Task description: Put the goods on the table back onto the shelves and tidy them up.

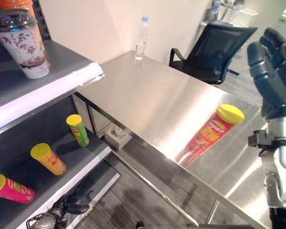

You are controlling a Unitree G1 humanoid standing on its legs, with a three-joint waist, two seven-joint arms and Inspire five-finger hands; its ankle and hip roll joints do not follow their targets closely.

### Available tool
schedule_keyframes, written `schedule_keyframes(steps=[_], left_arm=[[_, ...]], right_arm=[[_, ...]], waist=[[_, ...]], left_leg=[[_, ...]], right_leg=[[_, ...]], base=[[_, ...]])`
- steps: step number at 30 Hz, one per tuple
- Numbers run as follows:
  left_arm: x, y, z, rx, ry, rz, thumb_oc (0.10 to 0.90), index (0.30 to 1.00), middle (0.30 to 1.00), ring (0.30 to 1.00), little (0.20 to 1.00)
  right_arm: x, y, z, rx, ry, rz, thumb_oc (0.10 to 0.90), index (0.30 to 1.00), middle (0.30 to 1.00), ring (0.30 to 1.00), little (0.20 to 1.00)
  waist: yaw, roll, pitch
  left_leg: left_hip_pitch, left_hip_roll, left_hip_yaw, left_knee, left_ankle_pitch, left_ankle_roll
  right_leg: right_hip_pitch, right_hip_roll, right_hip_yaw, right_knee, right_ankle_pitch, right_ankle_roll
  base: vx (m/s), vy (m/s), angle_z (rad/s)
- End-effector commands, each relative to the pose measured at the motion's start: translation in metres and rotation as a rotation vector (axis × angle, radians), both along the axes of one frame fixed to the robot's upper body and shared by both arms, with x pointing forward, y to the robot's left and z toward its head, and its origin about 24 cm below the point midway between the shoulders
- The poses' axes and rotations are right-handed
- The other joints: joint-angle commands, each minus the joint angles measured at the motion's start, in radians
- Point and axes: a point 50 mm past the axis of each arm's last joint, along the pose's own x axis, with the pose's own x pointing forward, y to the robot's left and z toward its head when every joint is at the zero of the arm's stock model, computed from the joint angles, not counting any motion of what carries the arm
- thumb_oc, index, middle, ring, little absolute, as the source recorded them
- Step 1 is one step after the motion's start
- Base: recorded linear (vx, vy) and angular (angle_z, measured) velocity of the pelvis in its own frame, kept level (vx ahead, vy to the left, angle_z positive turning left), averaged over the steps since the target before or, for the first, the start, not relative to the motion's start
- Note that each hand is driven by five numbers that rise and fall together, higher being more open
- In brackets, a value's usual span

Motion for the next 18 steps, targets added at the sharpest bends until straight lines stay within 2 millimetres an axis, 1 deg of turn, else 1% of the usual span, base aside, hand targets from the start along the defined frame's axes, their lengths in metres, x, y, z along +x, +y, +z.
schedule_keyframes(steps=[1, 2, 7, 8, 9, 10, 11, 14, 15, 16, 18], left_arm=[[0.023, 0.004, 0.014, 0.009, -0.117, -0.043, 0.8, 0.9, 0.9, 0.9, 0.9], [0.022, 0.002, 0.013, 0.001, -0.114, -0.049, 0.8, 0.9, 0.9, 0.9, 0.9], [0.02, 0.001, 0.012, -0.008, -0.11, -0.065, 0.8, 0.9, 0.9, 0.9, 0.9], [0.02, 0.0, 0.012, -0.009, -0.107, -0.081, 0.8, 0.9, 0.9, 0.9, 0.9], [0.019, 0.0, 0.012, -0.01, -0.106, -0.081, 0.8, 0.9, 0.9, 0.9, 0.9], [0.018, 0.0, 0.012, -0.011, -0.103, -0.092, 0.8, 0.9, 0.9, 0.9, 0.9], [0.018, 0.0, 0.012, -0.012, -0.102, -0.094, 0.8, 0.9, 0.9, 0.9, 0.9], [0.018, -0.001, 0.012, -0.02, -0.111, -0.106, 0.8, 0.9, 0.9, 0.9, 0.9], [0.017, -0.002, 0.012, -0.021, -0.111, -0.107, 0.8, 0.9, 0.9, 0.9, 0.9], [0.016, -0.002, 0.012, -0.026, -0.114, -0.104, 0.8, 0.9, 0.9, 0.9, 0.9], [0.015, -0.003, 0.012, -0.031, -0.114, -0.112, 0.8, 0.9, 0.9, 0.9, 0.9]], right_arm=[[-0.019, 0.01, 0.068, -0.11, -0.26, 0.075, 0.8, 0.9, 0.9, 0.9, 0.9], [-0.022, 0.012, 0.072, -0.129, -0.256, 0.106, 0.8, 0.9, 0.9, 0.9, 0.9], [-0.024, 0.009, 0.074, -0.15, -0.223, 0.124, 0.8, 0.9, 0.9, 0.9, 0.9], [-0.022, 0.01, 0.072, -0.175, -0.173, 0.134, 0.8, 0.9, 0.9, 0.9, 0.9], [-0.022, 0.009, 0.072, -0.176, -0.173, 0.135, 0.8, 0.9, 0.9, 0.9, 0.9], [-0.02, 0.012, 0.07, -0.213, -0.125, 0.149, 0.8, 0.9, 0.9, 0.9, 0.9], [-0.021, 0.011, 0.07, -0.214, -0.124, 0.149, 0.8, 0.9, 0.9, 0.9, 0.9], [-0.017, 0.018, 0.064, -0.327, 0.016, 0.192, 0.8, 0.9, 0.9, 0.9, 0.9], [-0.017, 0.018, 0.065, -0.328, 0.018, 0.191, 0.8, 0.9, 0.9, 0.9, 0.9], [-0.019, 0.022, 0.066, -0.355, 0.04, 0.223, 0.8, 0.9, 0.9, 0.9, 0.9], [-0.021, 0.02, 0.066, -0.372, 0.064, 0.226, 0.8, 0.9, 0.9, 0.9, 0.9]], waist=[[0.026, -0.039, -0.052], [0.019, -0.04, -0.054], [0.009, -0.043, -0.055], [0.003, -0.042, -0.056], [0.004, -0.041, -0.057], [-0.001, -0.043, -0.057], [0.001, -0.042, -0.058], [-0.012, -0.048, -0.057], [-0.01, -0.047, -0.057], [-0.018, -0.051, -0.058], [-0.021, -0.052, -0.058]], left_leg=[[0.045, 0.04, 0.008, 0.018, -0.073, -0.048], [0.047, 0.044, 0.013, 0.019, -0.069, -0.052], [0.049, 0.057, 0.026, 0.019, -0.06, -0.06], [0.056, 0.06, 0.016, 0.015, -0.069, -0.073], [0.056, 0.06, 0.017, 0.015, -0.068, -0.073], [0.057, 0.069, 0.027, 0.015, -0.059, -0.079], [0.057, 0.07, 0.028, 0.015, -0.058, -0.08], [0.059, 0.086, 0.055, 0.015, -0.045, -0.092], [0.059, 0.086, 0.056, 0.015, -0.045, -0.092], [0.061, 0.093, 0.061, 0.016, -0.039, -0.097], [0.064, 0.099, 0.066, 0.016, -0.033, -0.101]], right_leg=[[-0.046, -0.019, -0.055, 0.024, -0.03, 0.08], [-0.049, -0.016, -0.053, 0.022, -0.029, 0.08], [-0.056, -0.009, -0.046, 0.017, -0.028, 0.08], [-0.053, -0.006, -0.034, 0.015, -0.04, 0.088], [-0.053, -0.006, -0.033, 0.015, -0.04, 0.087], [-0.057, -0.002, -0.033, 0.012, -0.041, 0.088], [-0.058, -0.002, -0.032, 0.012, -0.041, 0.087], [-0.069, 0.006, -0.028, 0.012, -0.04, 0.089], [-0.069, 0.007, -0.027, 0.012, -0.04, 0.088], [-0.07, 0.011, -0.025, 0.012, -0.041, 0.089], [-0.072, 0.014, -0.024, 0.012, -0.04, 0.089]], base=[[-0.01, -0.028, -0.08], [0.0, -0.02, -0.08], [-0.01, -0.029, -0.1], [0.03, 0.002, -0.16], [0.01, -0.023, -0.16], [-0.02, -0.029, -0.07], [-0.04, -0.044, -0.05], [-0.05, -0.042, -0.16], [-0.03, -0.033, -0.23], [-0.03, -0.032, -0.23], [-0.03, -0.033, -0.12]])
